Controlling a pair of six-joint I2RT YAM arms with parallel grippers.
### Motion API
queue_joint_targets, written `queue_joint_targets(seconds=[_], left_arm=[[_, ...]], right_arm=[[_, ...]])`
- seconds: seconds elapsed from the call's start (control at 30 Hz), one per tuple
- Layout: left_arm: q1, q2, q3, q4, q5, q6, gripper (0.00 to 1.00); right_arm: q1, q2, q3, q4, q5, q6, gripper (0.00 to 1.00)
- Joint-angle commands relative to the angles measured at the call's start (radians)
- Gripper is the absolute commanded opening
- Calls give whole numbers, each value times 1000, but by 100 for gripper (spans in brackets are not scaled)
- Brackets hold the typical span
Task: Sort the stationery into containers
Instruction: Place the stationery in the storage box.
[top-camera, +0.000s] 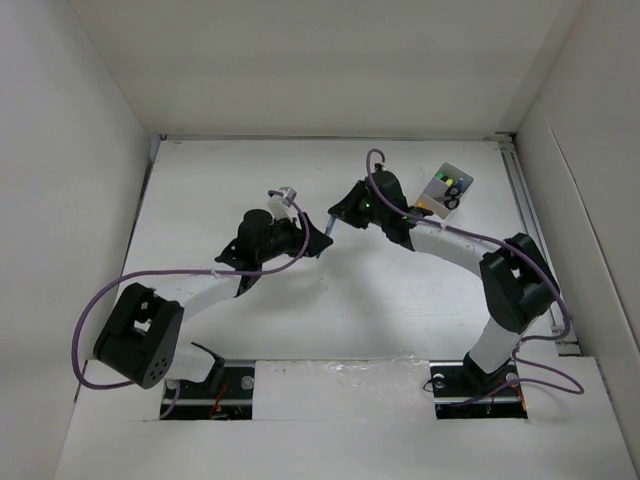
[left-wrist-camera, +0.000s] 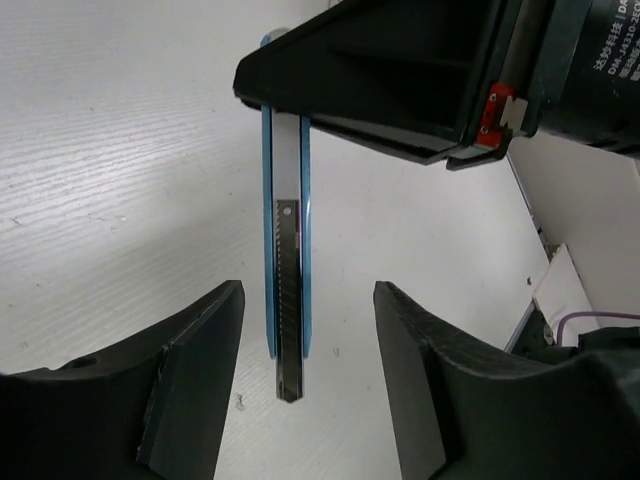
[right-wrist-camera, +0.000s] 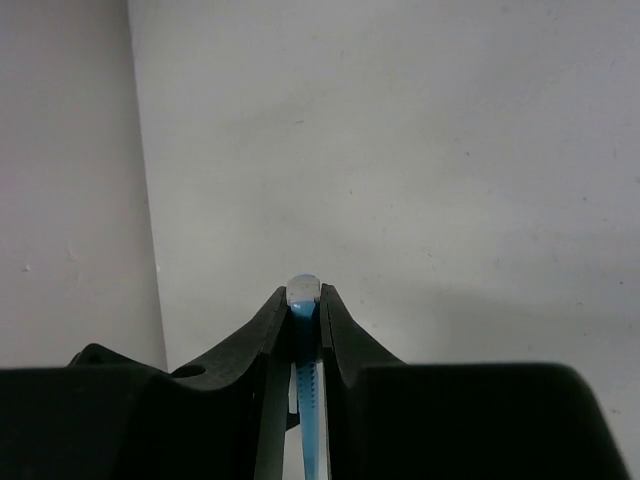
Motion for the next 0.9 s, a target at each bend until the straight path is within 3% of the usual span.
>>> queue_joint_targets(seconds=[0.0, 0.1, 0.2, 0.23, 0.27, 0.5, 0.67, 0.87], left_arm=[[-2, -85, -16, 96, 14, -6, 52], [-2, -132, -37, 96, 5, -6, 57], [-2, -166, -57, 96, -4, 3, 68], [-2, -181, -57, 96, -16, 3, 75], [-2, -182, -57, 85, -16, 3, 100], [-2, -200, -57, 62, -46, 3, 100], [-2, -200, -57, 62, -24, 3, 100], [-2, -218, -57, 53, -33, 3, 100]], right_arm=[[-20, -107, 0, 42, 93, -5, 0], [-69, -175, -45, 31, 150, -31, 0], [-139, -253, -86, -5, 242, -52, 0], [-158, -274, -96, -15, 297, -52, 0], [-196, -296, -109, -33, 331, -52, 0], [-311, -393, -120, -125, 718, -83, 0], [-322, -318, -96, -162, 882, -83, 0], [-273, -201, -16, -252, 1187, -68, 0]])
